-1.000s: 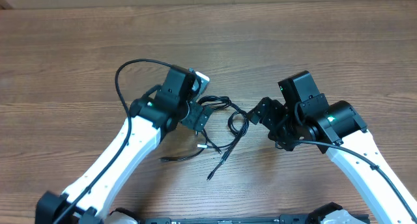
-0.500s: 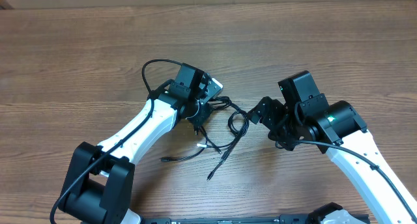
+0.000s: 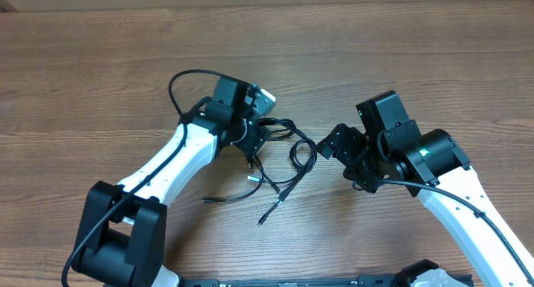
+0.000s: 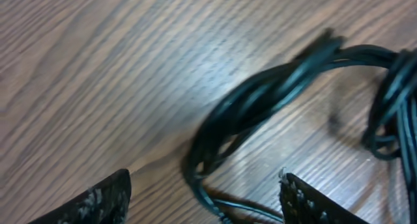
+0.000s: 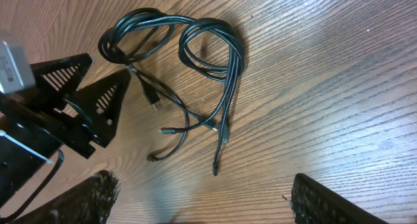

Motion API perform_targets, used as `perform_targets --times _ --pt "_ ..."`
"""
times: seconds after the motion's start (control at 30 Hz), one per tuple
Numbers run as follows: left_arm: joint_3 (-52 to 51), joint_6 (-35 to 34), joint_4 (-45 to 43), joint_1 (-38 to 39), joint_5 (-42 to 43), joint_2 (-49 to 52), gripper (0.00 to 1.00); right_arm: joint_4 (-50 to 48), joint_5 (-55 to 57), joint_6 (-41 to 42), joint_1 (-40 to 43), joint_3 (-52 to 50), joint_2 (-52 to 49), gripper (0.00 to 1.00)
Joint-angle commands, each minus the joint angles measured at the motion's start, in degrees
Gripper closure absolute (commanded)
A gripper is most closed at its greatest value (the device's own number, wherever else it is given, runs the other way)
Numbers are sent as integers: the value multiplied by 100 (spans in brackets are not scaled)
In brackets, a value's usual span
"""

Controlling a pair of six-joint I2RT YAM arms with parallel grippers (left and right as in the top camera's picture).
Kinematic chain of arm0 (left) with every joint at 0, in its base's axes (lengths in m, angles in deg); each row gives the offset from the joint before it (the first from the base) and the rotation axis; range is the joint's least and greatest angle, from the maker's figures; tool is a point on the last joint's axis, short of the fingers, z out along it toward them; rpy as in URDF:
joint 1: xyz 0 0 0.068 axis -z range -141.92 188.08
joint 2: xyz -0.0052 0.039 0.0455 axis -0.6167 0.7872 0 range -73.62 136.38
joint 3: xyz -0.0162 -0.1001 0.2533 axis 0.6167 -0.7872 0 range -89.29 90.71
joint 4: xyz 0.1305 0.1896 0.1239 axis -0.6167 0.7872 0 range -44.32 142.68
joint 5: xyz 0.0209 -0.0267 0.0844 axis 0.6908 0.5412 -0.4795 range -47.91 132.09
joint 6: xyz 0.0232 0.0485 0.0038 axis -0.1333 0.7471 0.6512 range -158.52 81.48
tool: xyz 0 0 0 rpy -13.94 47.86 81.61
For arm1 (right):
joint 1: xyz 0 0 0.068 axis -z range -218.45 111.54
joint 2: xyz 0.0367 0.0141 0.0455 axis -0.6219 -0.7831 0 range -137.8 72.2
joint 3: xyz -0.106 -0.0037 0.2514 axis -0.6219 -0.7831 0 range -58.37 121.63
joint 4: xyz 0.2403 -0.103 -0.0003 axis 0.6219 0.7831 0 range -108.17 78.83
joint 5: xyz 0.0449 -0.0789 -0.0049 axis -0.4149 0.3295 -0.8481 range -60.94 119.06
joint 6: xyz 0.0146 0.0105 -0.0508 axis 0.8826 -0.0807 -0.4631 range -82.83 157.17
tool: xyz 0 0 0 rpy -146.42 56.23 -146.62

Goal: Untangle cables

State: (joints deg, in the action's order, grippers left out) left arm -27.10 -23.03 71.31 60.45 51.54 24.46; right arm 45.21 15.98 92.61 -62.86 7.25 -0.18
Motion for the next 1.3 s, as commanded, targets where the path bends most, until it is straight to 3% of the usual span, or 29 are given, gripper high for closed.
perform_targets --times 0.0,0.2,0.87,1.1,1.27 --pt "55 133 -136 -144 70 7 13 -76 66 -42 4 33 24 16" --pt "55 535 -251 -168 885 7 4 -96 68 -44 4 33 24 16" --pt "55 872 -494 -179 861 531 5 20 66 -44 4 33 24 16" --pt "55 807 -490 -179 979 568 22 20 63 -44 4 33 24 16" --pt "55 804 -490 -179 1226 568 48 20 63 -44 4 33 24 16"
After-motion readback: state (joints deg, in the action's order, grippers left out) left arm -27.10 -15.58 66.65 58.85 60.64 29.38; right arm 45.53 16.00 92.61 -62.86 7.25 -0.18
